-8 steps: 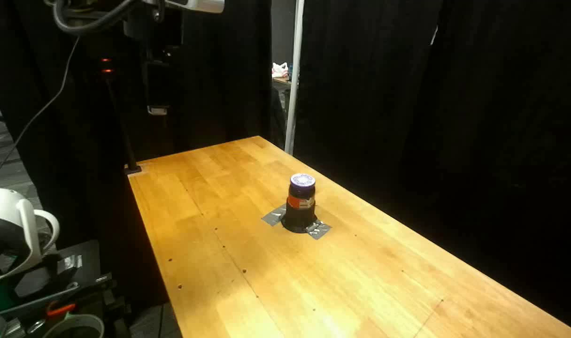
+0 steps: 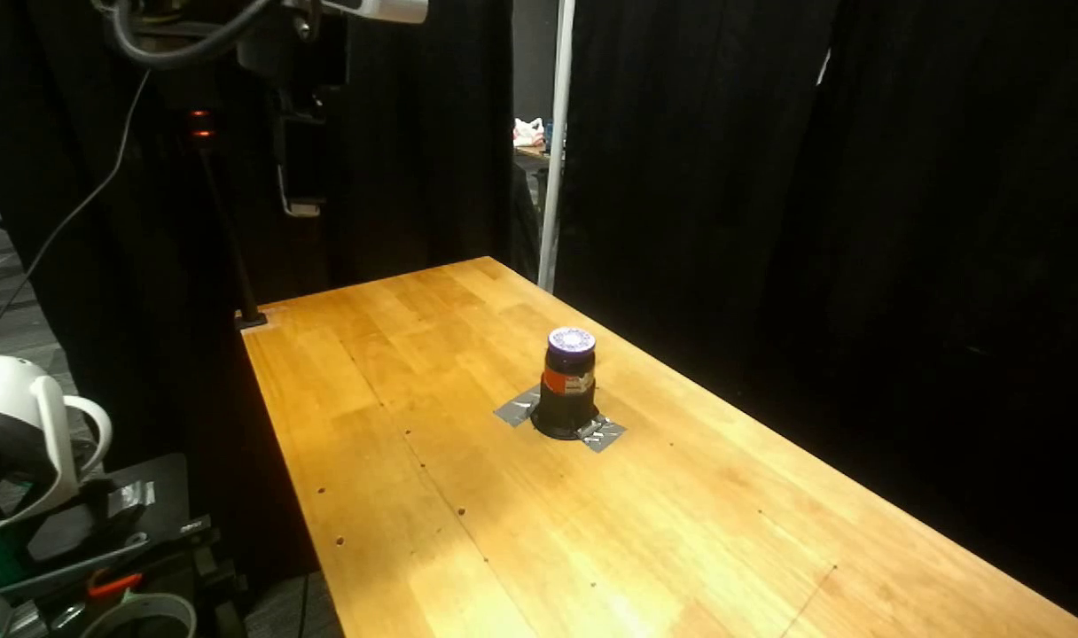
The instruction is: Put the rubber band around the brown cup
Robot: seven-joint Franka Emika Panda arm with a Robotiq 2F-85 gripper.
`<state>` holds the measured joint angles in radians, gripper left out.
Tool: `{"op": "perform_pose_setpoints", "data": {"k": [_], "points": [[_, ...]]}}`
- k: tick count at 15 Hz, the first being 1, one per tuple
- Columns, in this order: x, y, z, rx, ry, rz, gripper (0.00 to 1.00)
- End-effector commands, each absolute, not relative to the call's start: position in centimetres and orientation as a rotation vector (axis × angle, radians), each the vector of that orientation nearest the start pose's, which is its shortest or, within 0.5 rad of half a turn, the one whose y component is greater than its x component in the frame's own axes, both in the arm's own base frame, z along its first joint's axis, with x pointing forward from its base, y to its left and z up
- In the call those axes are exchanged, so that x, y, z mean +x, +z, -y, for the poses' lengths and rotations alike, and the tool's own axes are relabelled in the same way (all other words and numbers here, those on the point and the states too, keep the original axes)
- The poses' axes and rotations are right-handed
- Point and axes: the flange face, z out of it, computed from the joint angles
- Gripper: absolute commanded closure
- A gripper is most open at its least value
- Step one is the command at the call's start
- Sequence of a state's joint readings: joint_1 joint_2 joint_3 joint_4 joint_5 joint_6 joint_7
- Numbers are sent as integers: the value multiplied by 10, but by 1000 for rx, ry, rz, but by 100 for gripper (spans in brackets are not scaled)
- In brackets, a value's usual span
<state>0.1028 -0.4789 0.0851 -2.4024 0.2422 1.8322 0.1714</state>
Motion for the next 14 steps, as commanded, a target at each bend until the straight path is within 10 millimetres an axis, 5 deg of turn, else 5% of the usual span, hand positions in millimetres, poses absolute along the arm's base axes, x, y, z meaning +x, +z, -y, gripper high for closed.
{"op": "perform_pose_setpoints", "data": {"k": [1,7,14], "points": [[436,458,-72,-2921,265,119,0],[540,410,-59,-2876,321,281,0],[655,354,-79,-2924,256,275,0]]}}
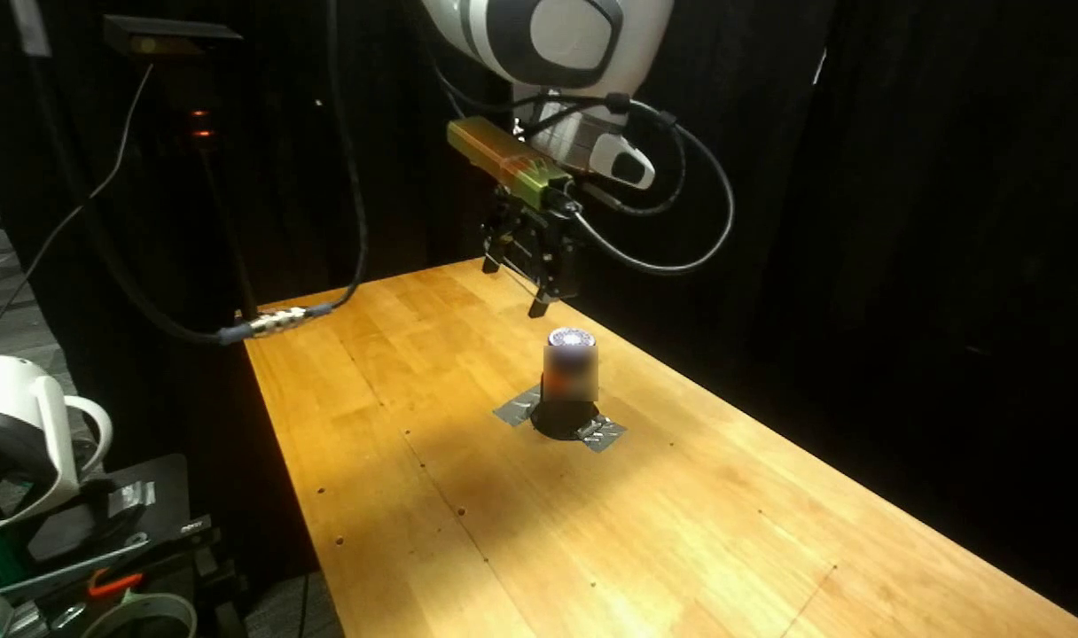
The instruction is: Put the rubber band around the brown cup
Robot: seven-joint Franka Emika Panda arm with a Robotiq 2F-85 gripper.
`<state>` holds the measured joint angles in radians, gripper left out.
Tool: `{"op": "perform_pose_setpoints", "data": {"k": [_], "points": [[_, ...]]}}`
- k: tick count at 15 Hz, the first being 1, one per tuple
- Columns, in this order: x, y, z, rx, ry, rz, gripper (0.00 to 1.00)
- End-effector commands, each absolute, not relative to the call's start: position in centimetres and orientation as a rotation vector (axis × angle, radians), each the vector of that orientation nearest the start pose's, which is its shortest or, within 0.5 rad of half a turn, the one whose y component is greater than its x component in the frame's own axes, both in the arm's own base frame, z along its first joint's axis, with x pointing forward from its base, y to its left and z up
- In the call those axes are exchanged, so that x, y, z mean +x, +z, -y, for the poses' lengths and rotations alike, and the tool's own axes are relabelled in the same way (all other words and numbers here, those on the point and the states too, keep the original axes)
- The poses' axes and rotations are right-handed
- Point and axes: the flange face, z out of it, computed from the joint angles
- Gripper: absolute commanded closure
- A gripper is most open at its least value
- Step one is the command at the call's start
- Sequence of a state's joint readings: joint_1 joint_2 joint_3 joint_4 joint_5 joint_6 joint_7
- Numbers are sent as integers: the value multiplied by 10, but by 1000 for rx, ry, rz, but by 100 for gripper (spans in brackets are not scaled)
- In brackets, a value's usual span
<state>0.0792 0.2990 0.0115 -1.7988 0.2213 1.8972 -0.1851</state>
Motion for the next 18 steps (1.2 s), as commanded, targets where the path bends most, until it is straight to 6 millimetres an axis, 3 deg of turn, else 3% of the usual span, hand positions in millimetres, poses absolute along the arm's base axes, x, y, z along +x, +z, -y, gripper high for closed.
{"op": "perform_pose_setpoints", "data": {"k": [1,6,9,14,18], "points": [[668,346,-82,-2943,254,268,0],[720,314,-86,-3039,218,305,0],[742,298,-85,-3039,220,315,0],[759,271,-81,-2992,314,320,0],[758,253,-83,-2956,444,316,0]]}}
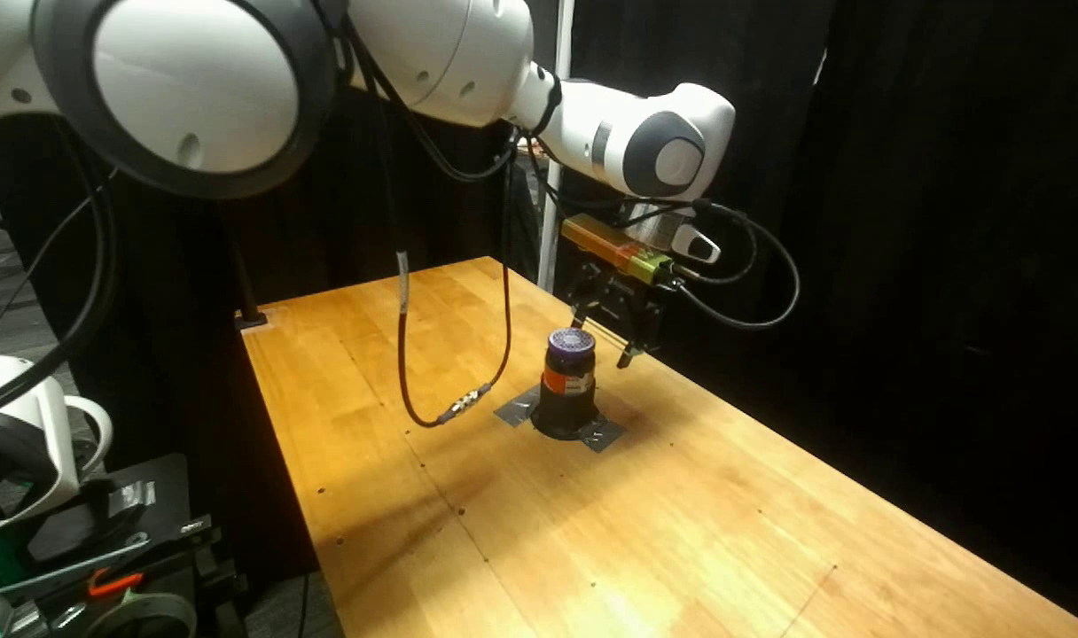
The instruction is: Put the rubber band around the brown cup
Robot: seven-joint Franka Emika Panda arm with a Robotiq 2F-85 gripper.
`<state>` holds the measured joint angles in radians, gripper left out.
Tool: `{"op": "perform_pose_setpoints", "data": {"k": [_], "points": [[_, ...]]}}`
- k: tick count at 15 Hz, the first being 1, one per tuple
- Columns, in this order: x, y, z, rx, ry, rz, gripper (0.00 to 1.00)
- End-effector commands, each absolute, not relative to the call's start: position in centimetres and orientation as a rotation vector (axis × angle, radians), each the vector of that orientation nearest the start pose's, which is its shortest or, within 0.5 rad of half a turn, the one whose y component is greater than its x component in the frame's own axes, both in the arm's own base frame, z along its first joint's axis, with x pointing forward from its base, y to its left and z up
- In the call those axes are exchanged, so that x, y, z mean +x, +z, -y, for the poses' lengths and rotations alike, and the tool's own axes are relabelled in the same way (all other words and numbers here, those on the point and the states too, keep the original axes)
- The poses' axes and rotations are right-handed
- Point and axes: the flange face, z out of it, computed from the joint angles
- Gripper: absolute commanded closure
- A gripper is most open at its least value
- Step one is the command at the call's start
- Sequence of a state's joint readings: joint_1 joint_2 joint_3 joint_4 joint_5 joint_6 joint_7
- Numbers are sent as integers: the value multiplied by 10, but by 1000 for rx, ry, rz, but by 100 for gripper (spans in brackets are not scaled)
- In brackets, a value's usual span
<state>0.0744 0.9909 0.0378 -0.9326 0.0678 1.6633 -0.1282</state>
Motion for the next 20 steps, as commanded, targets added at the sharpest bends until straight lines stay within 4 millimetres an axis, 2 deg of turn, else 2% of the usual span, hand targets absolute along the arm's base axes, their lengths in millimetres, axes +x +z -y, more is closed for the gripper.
{"op": "perform_pose_setpoints", "data": {"k": [1,6,9,14,20], "points": [[758,250,-84,-2946,464,321,0],[740,237,-101,-2900,665,357,0],[731,236,-111,-2916,743,359,0],[719,248,-125,-3014,756,326,0],[688,271,-125,-3023,804,307,0]]}}
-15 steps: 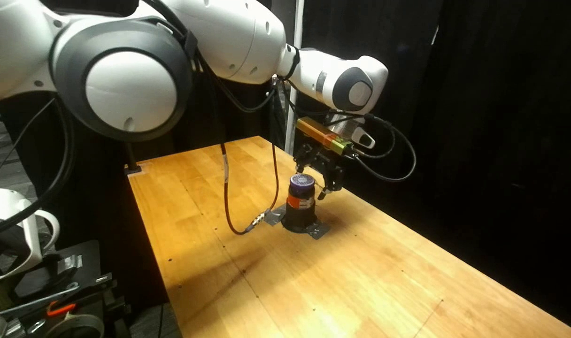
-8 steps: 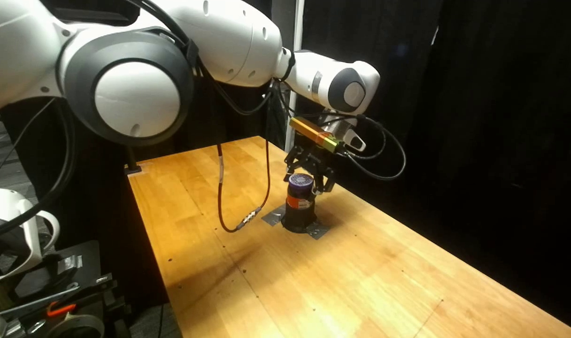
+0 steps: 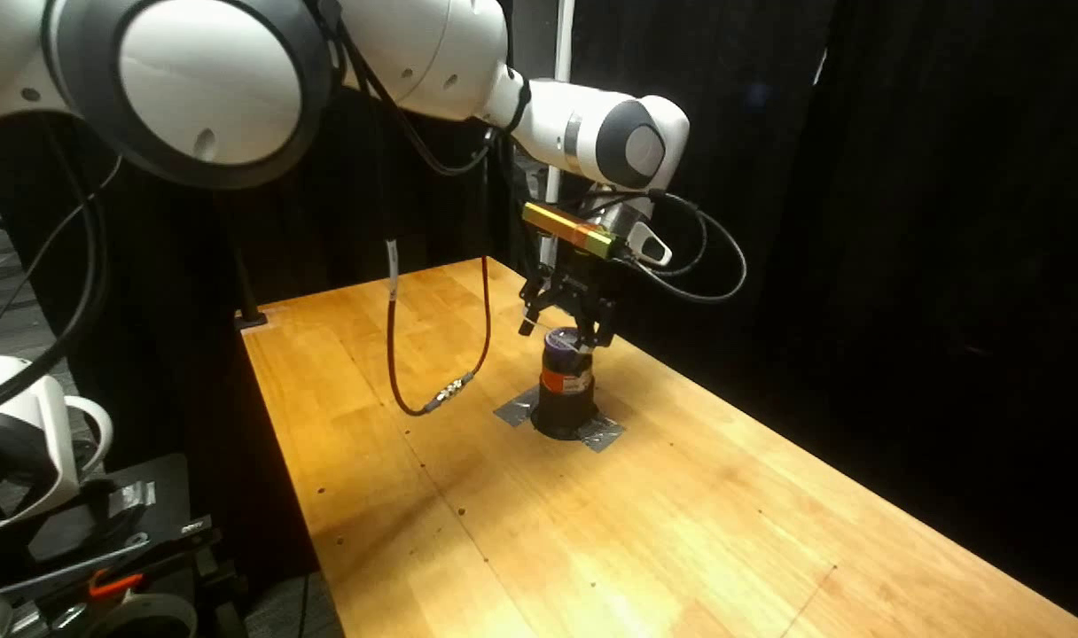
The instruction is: Put the rubber band around the brown cup
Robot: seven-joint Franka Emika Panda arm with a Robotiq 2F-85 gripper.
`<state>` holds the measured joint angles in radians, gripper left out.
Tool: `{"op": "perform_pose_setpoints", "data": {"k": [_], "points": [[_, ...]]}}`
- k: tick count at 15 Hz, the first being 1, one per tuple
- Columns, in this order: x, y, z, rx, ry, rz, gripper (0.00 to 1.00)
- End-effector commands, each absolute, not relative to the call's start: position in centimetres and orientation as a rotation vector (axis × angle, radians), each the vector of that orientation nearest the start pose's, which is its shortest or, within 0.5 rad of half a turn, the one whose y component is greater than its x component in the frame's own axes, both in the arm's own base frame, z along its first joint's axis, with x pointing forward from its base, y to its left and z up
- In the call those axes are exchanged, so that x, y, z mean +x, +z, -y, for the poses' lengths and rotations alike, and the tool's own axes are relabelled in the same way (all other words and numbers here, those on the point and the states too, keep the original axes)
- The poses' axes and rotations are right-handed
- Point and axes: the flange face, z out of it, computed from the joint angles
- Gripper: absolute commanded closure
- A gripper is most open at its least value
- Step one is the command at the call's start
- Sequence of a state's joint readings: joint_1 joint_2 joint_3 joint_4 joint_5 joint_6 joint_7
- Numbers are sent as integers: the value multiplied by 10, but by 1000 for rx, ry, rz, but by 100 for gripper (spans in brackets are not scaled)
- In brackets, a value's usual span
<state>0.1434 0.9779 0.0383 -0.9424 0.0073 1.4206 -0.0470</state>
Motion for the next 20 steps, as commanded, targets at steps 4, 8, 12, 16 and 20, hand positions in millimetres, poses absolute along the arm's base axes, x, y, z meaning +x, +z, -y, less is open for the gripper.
{"op": "perform_pose_setpoints", "data": {"k": [4,8,12,16,20], "points": [[664,271,-118,-3000,817,313,0],[653,262,-113,-3058,664,328,0],[642,256,-114,-3156,405,392,5],[615,256,-111,-3167,233,421,49],[586,261,-108,-3178,-8,444,81]]}}
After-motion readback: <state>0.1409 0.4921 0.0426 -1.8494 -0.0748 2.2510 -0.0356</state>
